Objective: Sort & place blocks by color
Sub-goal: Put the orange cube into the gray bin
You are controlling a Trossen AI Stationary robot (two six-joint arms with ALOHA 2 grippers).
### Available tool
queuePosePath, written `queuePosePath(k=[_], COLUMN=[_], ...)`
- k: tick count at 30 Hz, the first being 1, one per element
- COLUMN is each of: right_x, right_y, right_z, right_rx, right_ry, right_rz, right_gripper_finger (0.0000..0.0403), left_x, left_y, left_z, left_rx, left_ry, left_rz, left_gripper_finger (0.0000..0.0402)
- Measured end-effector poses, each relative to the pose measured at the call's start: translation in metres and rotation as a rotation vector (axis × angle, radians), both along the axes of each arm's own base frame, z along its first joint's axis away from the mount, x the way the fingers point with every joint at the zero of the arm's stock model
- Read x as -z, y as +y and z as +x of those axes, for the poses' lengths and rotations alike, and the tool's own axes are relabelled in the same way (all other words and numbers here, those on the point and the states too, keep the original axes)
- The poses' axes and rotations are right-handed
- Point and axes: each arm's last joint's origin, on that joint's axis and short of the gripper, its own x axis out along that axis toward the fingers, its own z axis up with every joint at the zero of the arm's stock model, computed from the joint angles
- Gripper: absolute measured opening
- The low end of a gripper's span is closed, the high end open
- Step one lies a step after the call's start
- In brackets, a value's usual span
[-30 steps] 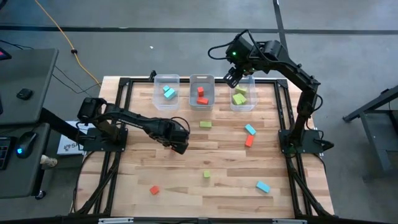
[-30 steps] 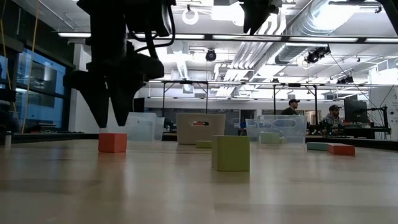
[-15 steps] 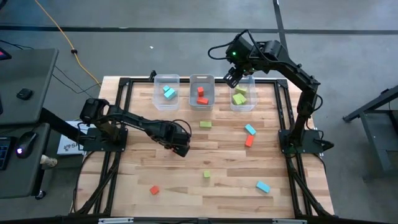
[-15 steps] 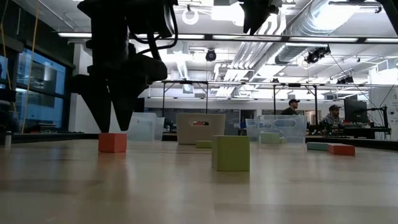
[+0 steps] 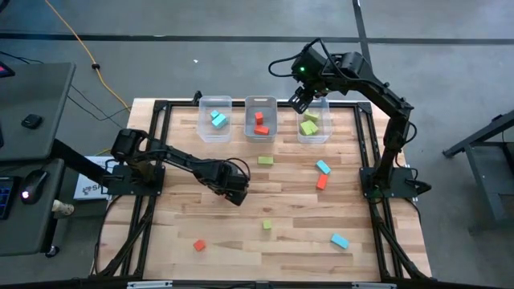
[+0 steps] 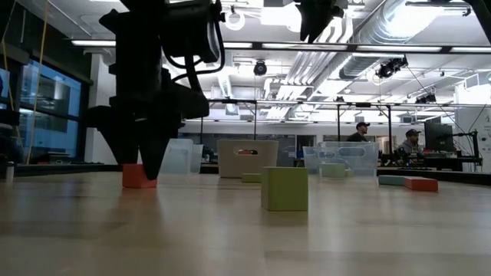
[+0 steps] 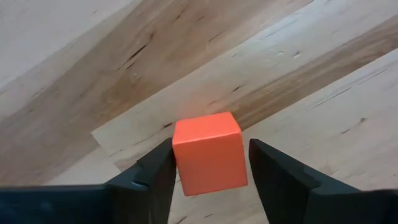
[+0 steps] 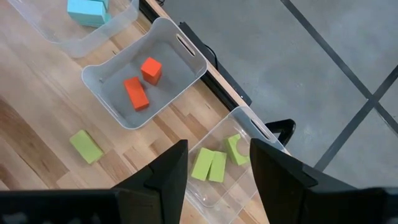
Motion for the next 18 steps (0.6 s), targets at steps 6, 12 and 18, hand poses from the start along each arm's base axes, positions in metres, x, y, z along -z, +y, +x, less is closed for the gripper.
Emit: queuePosePath(k=[6,12,18], right_x=[0.000,0.000,0.000], right_y=[0.000,0.000,0.000], right_z=[0.000,0.000,0.000], right_rx=[0.000,0.001,0.007], right_ry=[0.000,-0.001,-0.004], right_rz=[0.000,0.000,0.002], right_gripper_finger=[0.0162,0.0162,0.0162], left_x=[0.000,-0.004,-0.024], left_y=[0.000,0.000,0.009], left_z=[0.000,0.002,0.014], left_rx=[0.061,0.135,0.225], left_ry=[0.003,-0.010,-0.084], left_rz=[-0.002,-0.009,0.010], left_gripper_finger=[0.0110,0.0075,0.0079])
